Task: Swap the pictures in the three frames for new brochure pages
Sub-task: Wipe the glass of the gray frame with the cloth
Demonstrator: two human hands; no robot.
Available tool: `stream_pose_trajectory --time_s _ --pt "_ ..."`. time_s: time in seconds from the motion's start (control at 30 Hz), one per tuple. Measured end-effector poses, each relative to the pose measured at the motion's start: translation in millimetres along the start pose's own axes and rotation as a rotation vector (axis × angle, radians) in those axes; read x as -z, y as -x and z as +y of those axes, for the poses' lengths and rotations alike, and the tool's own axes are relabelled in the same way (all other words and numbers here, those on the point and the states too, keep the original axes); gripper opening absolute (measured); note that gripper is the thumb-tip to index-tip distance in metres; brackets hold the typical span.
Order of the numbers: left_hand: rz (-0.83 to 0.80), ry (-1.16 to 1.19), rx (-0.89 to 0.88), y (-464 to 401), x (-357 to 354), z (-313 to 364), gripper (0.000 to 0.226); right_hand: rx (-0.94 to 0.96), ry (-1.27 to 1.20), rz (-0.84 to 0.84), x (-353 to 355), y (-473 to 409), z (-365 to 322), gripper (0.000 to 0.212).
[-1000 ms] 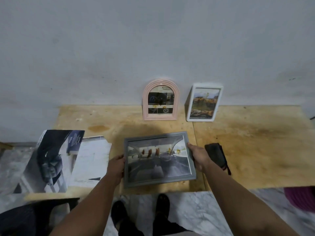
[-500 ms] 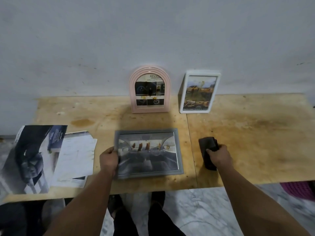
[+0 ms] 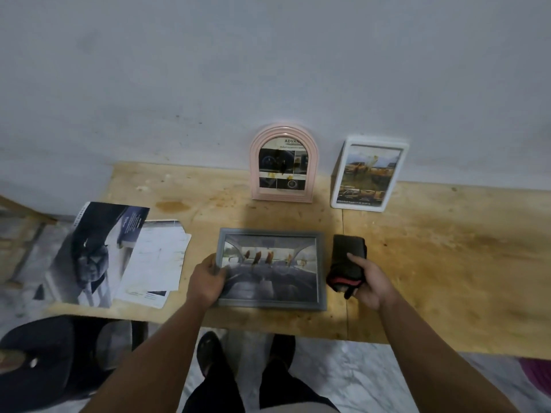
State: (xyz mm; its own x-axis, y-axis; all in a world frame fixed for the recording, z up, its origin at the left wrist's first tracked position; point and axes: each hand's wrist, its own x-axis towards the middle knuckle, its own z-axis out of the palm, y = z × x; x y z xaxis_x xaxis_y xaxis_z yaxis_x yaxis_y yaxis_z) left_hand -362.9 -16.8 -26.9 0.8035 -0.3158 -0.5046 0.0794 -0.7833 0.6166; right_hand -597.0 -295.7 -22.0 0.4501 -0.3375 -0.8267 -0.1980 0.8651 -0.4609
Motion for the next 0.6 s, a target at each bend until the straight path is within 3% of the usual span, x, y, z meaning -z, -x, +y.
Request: stream_pose_trajectory --time_s 0.17,0.3,0.37,0.47,0.6 --pt "-0.027 -0.193 -0.102 1 5 -31 0.042 -0.124 -0.006 -0.167 -37 2 49 0.045" --pt "-0.021 -0.374 -0.199 -11 -1 -70 0.067 -0.255 0.207 -0.187 -71 1 93 0.04" --pt "-0.022 -0.445 -0.258 -14 -1 -75 0.082 -0.229 0.261 -0.23 -91 2 103 0.033" --pt "-0.073 -0.531 -0.367 -24 1 -79 0.098 -0.043 0.538 -0.07 -126 -13 100 0.031" --pt "-0.164 -0.688 -0.526 -51 2 -91 0.124 0.383 1.005 0.121 -170 -50 76 0.038"
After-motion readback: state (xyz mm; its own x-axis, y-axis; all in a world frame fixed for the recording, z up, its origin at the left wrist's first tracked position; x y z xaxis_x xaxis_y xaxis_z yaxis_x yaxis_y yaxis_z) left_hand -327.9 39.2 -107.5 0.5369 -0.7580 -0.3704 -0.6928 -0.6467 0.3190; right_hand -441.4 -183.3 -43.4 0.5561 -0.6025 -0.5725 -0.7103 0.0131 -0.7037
